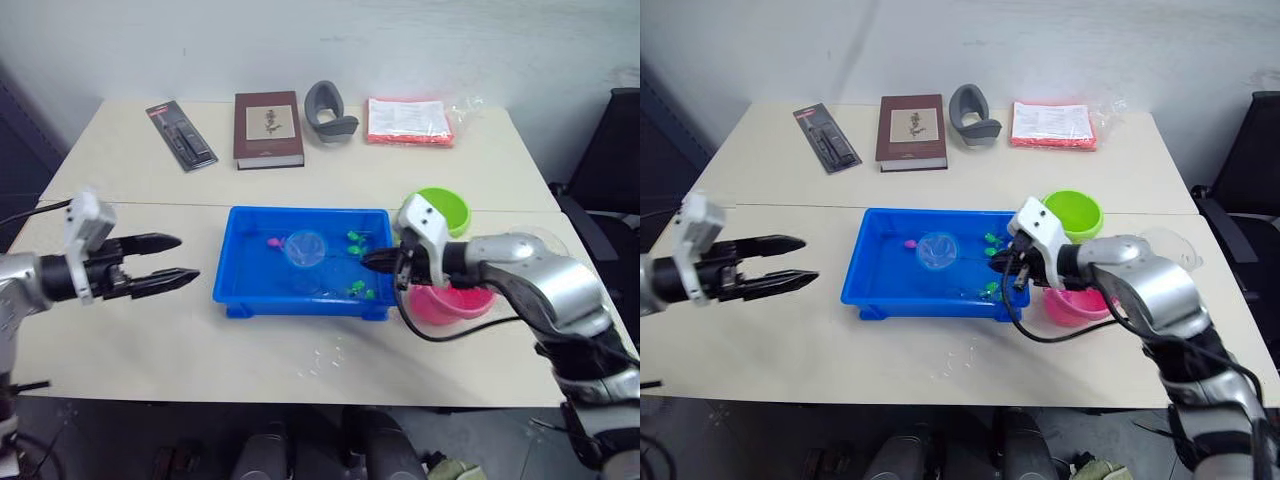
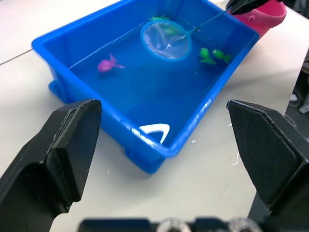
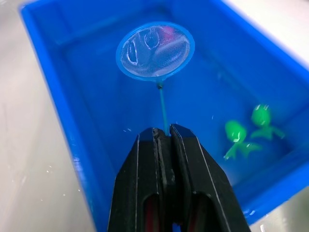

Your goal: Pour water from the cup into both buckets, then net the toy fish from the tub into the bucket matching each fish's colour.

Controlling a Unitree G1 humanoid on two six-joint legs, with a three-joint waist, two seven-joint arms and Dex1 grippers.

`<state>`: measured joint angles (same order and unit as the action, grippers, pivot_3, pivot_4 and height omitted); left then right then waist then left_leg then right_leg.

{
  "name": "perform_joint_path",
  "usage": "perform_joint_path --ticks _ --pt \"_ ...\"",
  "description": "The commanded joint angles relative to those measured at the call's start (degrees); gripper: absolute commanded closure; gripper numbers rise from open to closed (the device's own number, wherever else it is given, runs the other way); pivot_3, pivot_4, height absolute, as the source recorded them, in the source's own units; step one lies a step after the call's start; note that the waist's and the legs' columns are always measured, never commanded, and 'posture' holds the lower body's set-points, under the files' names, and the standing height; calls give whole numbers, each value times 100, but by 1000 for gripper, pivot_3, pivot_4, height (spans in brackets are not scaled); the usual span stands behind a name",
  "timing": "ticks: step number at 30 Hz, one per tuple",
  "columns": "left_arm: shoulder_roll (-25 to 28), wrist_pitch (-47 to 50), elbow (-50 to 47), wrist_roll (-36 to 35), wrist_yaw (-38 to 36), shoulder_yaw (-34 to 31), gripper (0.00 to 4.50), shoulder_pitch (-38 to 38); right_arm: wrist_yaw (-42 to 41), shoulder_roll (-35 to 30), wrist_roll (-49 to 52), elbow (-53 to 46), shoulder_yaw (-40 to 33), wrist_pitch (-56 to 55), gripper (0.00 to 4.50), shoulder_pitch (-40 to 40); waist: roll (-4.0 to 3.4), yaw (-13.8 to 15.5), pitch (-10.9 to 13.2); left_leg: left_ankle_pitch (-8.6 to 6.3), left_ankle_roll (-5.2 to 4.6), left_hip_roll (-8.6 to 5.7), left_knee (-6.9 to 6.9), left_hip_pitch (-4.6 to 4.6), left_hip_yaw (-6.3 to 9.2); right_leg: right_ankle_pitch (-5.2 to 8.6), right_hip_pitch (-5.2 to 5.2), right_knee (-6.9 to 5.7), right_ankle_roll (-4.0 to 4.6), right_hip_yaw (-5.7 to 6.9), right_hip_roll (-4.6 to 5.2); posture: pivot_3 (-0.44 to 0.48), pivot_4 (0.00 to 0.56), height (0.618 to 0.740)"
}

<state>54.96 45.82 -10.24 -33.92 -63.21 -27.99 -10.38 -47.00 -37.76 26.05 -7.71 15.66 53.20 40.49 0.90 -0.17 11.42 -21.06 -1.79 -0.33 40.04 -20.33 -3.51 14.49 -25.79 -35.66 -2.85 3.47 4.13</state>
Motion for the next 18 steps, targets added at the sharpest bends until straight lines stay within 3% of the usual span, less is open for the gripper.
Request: perform_joint_path --ticks 1,13,18 --pt "57 114 -538 -249 227 -503 25 252 -323 180 -151 528 261 51 4500 393 0 -9 0 0 0 0 -1 -1 0 0 0 1 0 1 0 0 150 740" --pt "-16 179 -1181 -601 727 -840 25 711 -703 1331 -1009 2631 885 -601 4500 1491 -1 -184 0 4 7 1 -5 2 1 0 -2 -9 -1 6 -1 0 150 740" --pt "21 107 -1112 -626 789 -858 25 706 -671 1852 -1287 3566 718 -982 4500 1913 -2 -201 1 6 12 1 -6 2 2 0 -4 -20 0 6 -1 0 150 740"
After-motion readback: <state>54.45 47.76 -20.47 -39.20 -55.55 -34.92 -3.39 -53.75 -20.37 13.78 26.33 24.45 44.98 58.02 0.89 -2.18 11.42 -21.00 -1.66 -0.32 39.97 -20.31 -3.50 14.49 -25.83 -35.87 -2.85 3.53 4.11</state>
